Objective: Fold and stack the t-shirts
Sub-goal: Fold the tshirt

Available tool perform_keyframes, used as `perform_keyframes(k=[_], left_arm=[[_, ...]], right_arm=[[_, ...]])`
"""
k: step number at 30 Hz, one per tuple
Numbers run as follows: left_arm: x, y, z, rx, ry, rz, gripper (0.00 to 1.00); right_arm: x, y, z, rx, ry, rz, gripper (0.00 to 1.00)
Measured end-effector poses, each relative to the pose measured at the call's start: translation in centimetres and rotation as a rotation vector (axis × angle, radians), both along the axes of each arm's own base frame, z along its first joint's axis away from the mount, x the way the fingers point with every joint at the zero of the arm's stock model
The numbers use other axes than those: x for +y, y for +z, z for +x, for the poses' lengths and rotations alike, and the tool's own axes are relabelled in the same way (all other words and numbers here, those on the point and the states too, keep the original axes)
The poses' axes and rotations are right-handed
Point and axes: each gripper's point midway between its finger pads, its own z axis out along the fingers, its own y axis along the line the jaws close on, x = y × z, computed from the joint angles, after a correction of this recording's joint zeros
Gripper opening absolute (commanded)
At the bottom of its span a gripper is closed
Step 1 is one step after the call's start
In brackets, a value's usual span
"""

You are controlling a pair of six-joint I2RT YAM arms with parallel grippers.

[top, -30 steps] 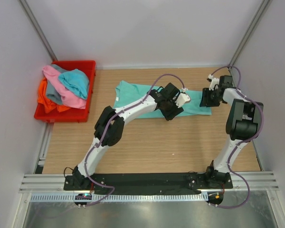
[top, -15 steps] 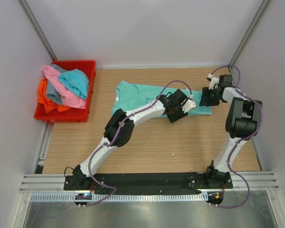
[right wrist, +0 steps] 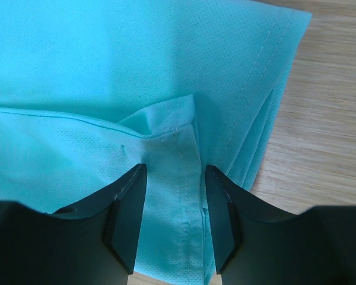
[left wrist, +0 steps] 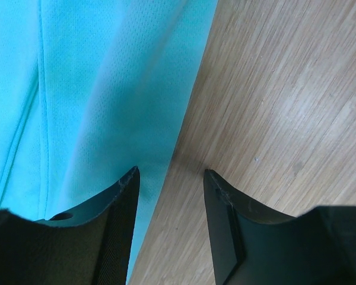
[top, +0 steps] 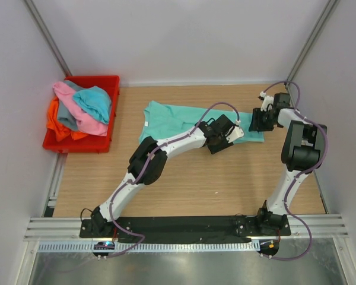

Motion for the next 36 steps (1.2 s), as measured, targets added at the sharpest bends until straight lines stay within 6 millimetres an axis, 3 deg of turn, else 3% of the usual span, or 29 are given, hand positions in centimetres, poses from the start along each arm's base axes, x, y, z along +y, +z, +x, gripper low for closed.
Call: perform_keyframes(k=[9,23,32,36], left_arm=[[0.0,-0.1,-0.4,0.020,-0.008,-0.001,0.48],[-0.9,-0.5,-5.5,0.268,-0.082,-0.066,0.48],[1.6,-0.3,-9.8,0.387,-0.102,-0.022,0.47],[2.5,1.4,-9.4,0.327,-0.099,-0.010,0.46]], right_arm=[[-0.1,0.0,1.0,-0.008,-0.001,0.006,0.50],[-0.1,0.0,1.4,0.001,-0.015,0.014,0.50],[-0.3,0.0,2.3,-0.003,-0.018,0.014,0.50],[-0.5,0.1,2.3,-0.005,-0.021,0.007,0.50]])
